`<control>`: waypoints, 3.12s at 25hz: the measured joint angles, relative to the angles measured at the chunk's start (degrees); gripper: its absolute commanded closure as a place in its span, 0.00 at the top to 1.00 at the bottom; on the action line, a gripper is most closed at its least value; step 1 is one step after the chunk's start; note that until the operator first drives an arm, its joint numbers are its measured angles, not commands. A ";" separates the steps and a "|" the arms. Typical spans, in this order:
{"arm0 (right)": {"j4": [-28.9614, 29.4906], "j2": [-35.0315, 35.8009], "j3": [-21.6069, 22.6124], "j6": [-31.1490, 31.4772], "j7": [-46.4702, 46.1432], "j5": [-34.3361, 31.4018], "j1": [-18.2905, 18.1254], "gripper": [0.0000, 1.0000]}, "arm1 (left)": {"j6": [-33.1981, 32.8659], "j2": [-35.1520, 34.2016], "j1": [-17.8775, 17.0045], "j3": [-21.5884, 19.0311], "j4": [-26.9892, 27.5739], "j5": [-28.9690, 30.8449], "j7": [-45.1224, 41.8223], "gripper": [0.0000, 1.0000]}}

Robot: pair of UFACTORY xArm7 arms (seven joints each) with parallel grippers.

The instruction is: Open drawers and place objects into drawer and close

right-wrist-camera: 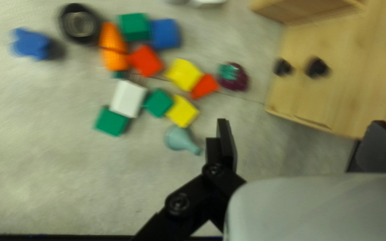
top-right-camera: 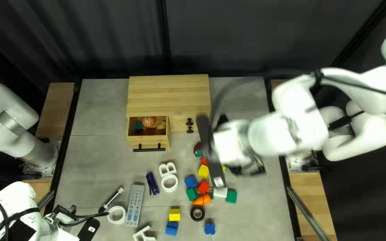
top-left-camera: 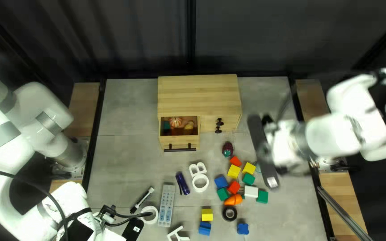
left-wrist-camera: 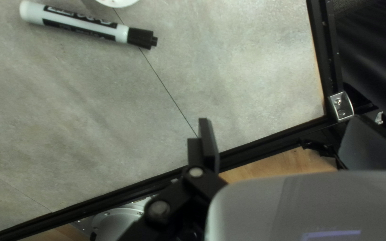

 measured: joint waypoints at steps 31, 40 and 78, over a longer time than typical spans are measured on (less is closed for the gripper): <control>5.98 27.98 6.49 -31.60 -34.59 0.29 3.01 1.00 | 0.00 0.00 0.00 0.00 0.00 0.00 0.00 1.00; 16.45 35.79 6.23 -21.44 -31.39 -1.17 4.41 1.00 | 0.00 0.00 0.00 0.00 0.00 0.00 0.00 1.00; 30.77 61.78 2.82 -26.57 -32.04 -11.58 6.05 1.00 | 0.00 0.00 0.00 0.00 0.00 0.00 0.00 1.00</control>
